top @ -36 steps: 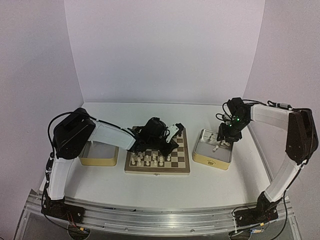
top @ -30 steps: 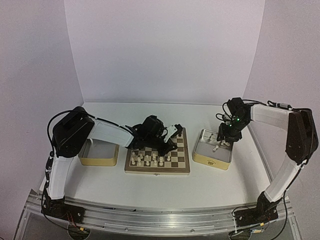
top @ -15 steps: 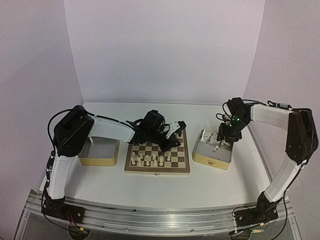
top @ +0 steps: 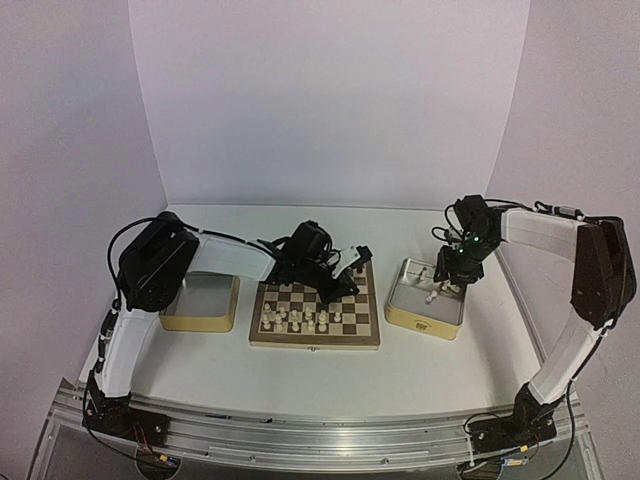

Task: Set up the chess pieces on the board
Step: Place the chess piece on the chessboard.

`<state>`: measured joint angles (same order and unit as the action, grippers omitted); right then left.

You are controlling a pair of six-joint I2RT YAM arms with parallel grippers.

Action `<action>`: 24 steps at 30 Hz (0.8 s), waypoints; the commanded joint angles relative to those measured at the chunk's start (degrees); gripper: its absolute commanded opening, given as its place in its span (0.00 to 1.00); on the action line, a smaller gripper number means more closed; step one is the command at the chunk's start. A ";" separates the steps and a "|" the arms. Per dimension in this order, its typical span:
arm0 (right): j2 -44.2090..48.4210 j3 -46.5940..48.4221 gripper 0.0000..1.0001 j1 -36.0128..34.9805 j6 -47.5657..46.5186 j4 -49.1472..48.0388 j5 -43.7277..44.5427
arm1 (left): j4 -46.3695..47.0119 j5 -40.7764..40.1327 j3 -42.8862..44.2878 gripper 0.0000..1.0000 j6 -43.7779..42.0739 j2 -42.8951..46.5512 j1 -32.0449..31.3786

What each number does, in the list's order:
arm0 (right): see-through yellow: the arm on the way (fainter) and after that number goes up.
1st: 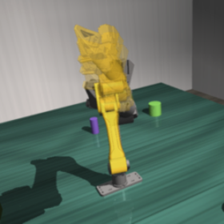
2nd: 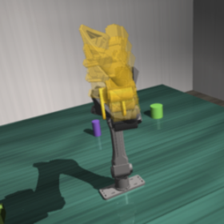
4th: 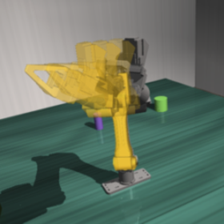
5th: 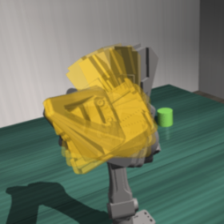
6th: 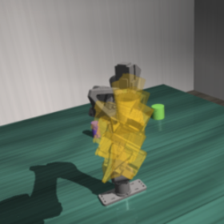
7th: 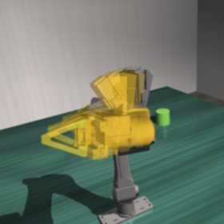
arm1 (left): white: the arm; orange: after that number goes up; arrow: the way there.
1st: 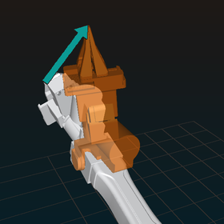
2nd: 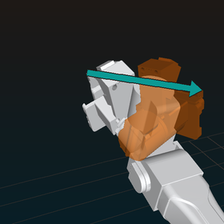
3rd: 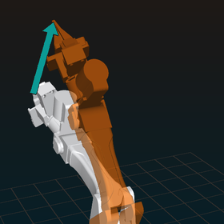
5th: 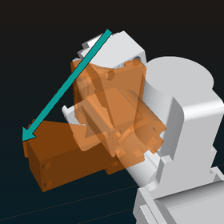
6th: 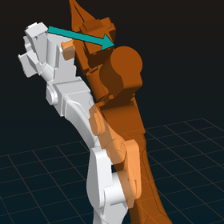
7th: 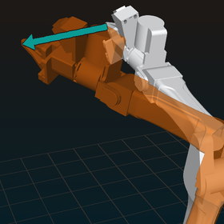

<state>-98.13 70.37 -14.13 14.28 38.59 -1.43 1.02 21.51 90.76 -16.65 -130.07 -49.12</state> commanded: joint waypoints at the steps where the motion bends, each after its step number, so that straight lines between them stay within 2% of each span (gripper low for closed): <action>1: -0.59 1.87 0.47 0.17 0.48 -0.20 0.11 | -0.67 1.25 2.76 0.00 -1.13 -1.03 0.11; 10: -0.92 2.05 0.47 0.18 0.39 -0.23 0.38 | -2.18 1.52 3.64 0.01 -1.16 -1.99 0.17; 16: -1.20 2.35 0.47 0.16 0.31 -0.25 0.44 | -3.38 1.45 3.94 0.10 -1.02 -2.18 0.26; 24: -1.18 2.25 0.47 0.17 0.31 -0.23 0.29 | -3.63 1.26 4.06 0.15 -0.50 -2.03 0.27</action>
<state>-98.59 70.74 -14.13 14.27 38.59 -1.38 -1.59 22.35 92.55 -16.74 -131.46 -49.12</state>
